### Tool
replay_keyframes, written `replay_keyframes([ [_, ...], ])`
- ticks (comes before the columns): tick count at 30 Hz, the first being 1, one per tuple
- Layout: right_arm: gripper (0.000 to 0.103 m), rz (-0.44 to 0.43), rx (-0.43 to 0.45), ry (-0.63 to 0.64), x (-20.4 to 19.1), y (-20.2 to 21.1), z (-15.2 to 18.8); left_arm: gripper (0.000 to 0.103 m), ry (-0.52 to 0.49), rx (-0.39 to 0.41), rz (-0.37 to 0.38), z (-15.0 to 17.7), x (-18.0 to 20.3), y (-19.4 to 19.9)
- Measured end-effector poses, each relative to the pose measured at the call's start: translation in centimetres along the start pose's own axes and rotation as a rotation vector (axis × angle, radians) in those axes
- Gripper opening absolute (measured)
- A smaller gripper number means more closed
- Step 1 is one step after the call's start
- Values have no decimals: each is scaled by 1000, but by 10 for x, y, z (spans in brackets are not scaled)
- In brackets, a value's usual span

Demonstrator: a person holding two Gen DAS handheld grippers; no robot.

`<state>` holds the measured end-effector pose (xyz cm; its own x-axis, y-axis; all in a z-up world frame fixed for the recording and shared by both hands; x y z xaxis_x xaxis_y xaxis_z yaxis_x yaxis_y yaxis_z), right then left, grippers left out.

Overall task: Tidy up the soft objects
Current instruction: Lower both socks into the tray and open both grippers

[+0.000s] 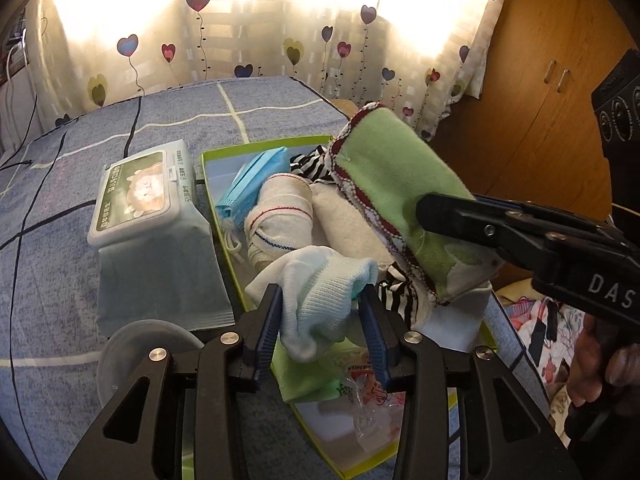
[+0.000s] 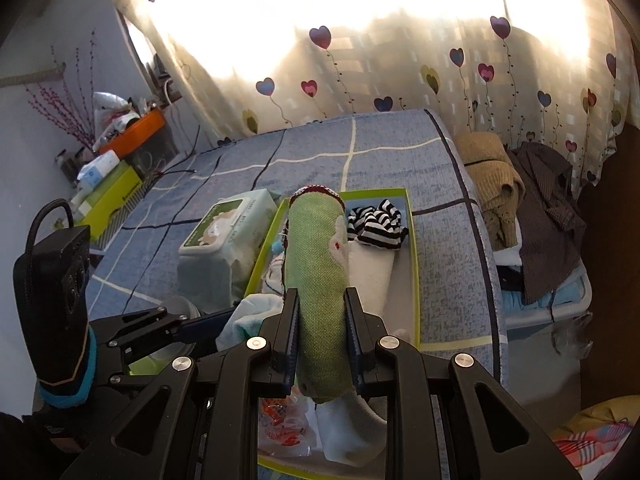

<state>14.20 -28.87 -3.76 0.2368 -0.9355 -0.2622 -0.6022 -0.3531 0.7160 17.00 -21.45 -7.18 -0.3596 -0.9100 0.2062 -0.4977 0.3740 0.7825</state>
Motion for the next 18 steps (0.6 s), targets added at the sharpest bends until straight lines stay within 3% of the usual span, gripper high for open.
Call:
replay_keyframes([
  [18,21,7,-57,-22,2,-24,6,43,-12,19,38,0,5,11],
])
Point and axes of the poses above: each gripper's, at about its wrist camera, not at the fingertips, and y roughly against the way its jaws point, x to its right, z to its underside, the point moved 6 cm from there along -y, roughly the way its jaws point, and after that the axes turned 2 degrees about -x, right-handed, at the moved point
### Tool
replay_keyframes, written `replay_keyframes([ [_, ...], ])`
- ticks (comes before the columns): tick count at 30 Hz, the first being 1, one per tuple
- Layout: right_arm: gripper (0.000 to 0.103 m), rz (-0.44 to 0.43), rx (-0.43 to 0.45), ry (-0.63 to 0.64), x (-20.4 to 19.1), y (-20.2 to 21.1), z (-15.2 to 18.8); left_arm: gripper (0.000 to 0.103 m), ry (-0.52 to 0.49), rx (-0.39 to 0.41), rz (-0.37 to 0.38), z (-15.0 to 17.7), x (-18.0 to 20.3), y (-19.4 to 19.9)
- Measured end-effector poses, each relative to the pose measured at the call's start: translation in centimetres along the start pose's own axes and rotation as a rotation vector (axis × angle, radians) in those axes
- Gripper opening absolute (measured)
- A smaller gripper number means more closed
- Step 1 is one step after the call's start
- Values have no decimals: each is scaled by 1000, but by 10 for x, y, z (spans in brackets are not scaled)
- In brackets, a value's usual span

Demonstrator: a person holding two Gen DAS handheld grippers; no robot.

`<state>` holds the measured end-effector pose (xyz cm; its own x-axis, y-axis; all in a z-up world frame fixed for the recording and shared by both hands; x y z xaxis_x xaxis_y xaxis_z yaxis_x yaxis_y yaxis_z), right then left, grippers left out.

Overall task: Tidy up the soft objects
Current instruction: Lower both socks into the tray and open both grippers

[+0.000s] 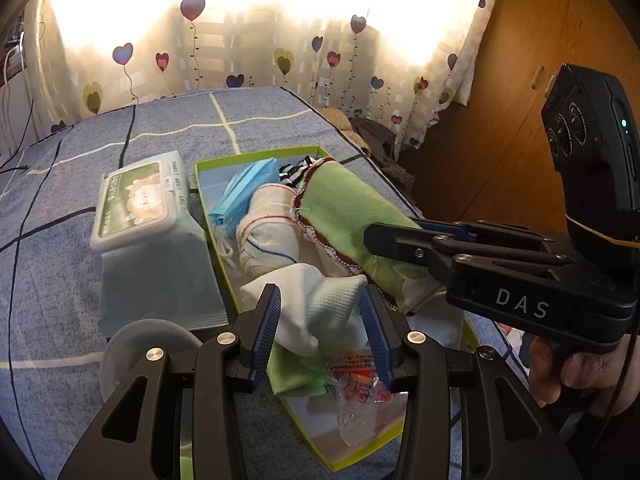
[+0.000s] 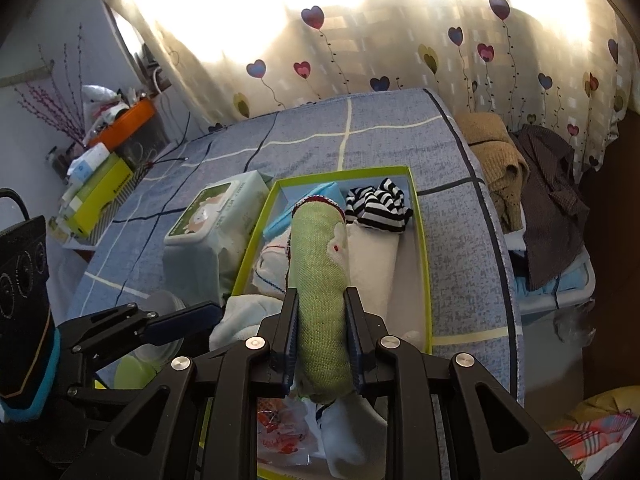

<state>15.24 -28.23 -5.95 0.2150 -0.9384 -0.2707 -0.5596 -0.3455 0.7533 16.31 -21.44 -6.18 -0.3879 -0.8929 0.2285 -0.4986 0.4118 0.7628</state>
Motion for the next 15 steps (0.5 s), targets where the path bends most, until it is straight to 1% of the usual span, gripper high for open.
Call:
replay_keyframes([
  [4,26,-12,3,0,0,3,1,43,-1,4,6,-1,0,1],
  [6,35,-15,8,2,-1,6,0,43,0,14,6,-2,-1,4],
  [10,36,-13,22,11,-4,13,-1,43,2,27,2,-2,-2,11],
  [15,37,10,36,31,-11,24,1,43,7,37,-4,-1,-4,19],
])
Point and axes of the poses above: each gripper's, at about its wrist camera, not at the fingertips, and y roughly against the way its jaws point, x to its right, z to its underside, the point moved 6 cm from there along -y, roughly the way its jaws point, and after that the axes turned 2 degrees about -x, right-handed, at the moved point
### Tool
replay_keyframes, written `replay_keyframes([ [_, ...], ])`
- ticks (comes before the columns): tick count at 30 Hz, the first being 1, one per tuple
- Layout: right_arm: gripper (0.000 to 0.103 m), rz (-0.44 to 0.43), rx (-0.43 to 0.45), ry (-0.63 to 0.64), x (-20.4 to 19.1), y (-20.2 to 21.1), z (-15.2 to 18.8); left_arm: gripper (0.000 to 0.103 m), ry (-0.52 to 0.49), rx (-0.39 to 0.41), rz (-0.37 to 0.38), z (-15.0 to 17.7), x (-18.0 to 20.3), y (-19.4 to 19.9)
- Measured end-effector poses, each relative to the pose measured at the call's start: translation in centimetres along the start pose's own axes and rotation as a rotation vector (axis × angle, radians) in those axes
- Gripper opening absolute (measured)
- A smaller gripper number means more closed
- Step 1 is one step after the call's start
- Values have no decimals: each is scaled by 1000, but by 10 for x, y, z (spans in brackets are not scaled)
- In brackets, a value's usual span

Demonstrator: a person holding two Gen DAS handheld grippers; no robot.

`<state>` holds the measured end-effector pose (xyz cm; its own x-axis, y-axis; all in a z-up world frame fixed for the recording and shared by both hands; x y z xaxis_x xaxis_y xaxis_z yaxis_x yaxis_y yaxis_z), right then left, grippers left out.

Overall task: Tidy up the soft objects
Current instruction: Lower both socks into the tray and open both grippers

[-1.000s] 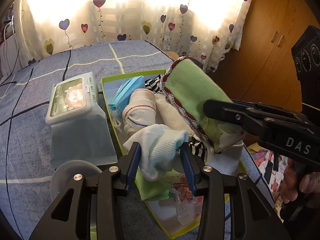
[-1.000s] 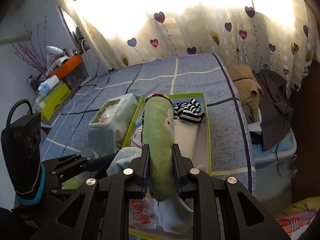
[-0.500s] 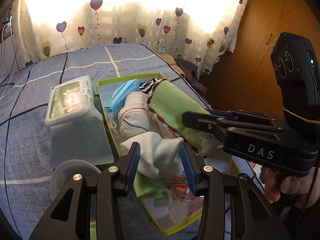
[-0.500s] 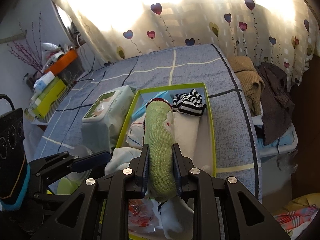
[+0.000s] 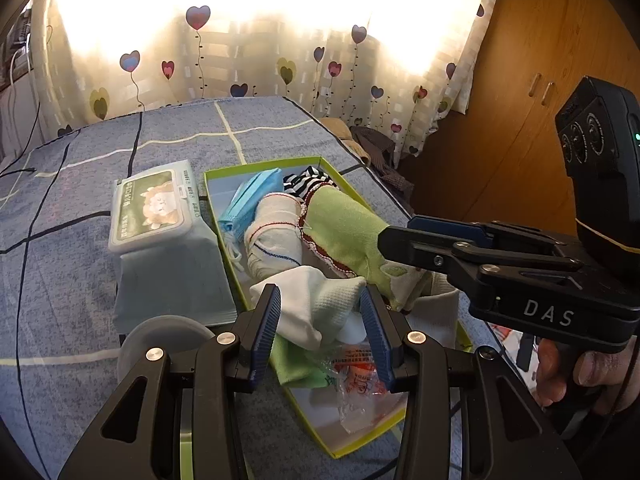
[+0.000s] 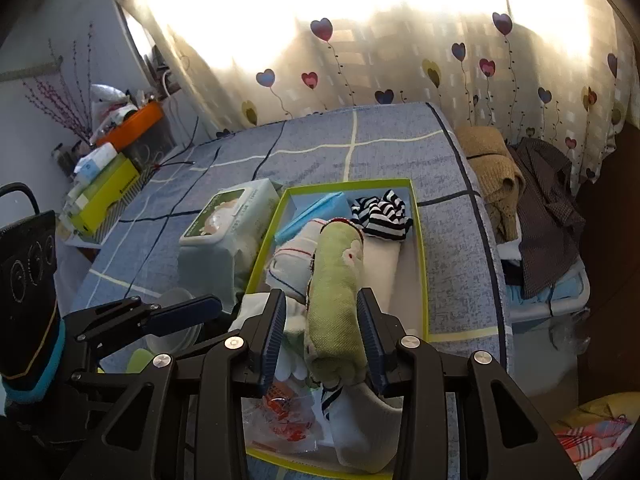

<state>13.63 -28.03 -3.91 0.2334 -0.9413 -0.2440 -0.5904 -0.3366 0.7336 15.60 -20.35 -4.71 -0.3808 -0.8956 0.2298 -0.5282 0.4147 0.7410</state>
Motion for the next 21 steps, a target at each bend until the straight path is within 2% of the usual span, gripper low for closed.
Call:
replay_keyframes([
  [3,43,14,7,18,-5,7,1,43,-1,11,-13,0,-1,6],
  [12,49,60,36,52,-17,33,10,43,-7,52,-20,3,3,31],
  [21,53,107,42,80,-28,51,26,43,-23,53,-44,15,9,44],
])
Point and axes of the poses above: each gripper's, at about its wrist camera, not at the fingertips, and y roughly against the way its jaws point, x to its right, z to its underside, the point moved 6 cm from there along -y, roughly the way its jaws point, and after that the axes turned 2 degrees about -x, right-handed, at the moved point
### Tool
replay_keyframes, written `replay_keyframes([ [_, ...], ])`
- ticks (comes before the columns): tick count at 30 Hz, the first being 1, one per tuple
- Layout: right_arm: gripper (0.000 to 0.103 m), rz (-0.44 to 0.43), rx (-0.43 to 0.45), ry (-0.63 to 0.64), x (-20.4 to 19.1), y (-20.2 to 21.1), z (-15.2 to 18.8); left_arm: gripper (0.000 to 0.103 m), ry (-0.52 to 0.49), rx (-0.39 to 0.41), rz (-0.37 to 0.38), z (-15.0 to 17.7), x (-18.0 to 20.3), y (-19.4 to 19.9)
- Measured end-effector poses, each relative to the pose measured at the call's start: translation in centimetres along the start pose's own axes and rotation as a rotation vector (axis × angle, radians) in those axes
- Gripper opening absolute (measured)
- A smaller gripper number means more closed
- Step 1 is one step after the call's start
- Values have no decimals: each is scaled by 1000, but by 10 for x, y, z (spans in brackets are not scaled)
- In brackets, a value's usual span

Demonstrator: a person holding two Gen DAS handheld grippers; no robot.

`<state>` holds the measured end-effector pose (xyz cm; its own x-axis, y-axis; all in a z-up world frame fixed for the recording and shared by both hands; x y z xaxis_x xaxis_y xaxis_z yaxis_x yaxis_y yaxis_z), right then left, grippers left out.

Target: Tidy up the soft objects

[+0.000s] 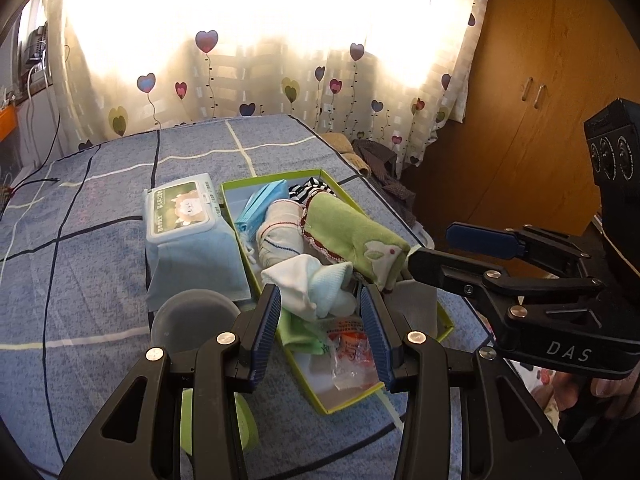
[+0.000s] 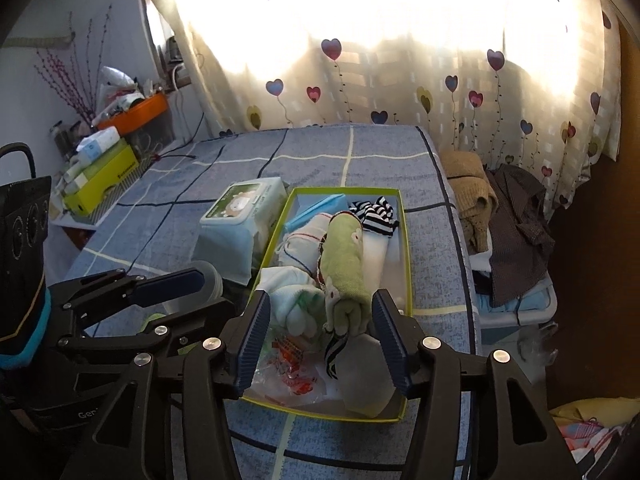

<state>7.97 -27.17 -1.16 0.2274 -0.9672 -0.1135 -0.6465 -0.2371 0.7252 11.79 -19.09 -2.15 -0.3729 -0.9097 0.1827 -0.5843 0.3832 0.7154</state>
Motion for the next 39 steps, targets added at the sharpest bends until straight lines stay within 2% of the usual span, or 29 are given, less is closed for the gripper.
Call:
replay_keyframes([
  [17,57,30,-10,48,-21,18,28,43,10,1,-149,22,-6,23],
  [35,57,20,-5,80,-35,26,35,43,37,1,-177,32,-11,38],
  [39,57,19,-4,82,-37,26,34,43,28,6,-210,32,-12,40],
])
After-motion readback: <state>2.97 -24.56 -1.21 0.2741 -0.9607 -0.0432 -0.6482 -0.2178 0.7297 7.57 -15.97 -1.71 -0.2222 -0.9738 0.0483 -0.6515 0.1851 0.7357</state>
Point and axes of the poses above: each gripper's, at about its wrist camera, not at the fingertips, and y roughly against the way its jaws point, x to its right, z to its underside, the point moved 6 cm from there along -y, roughly the way its jaws point, and after that the axes turned 2 degrees about -x, right-handed, at the moved point
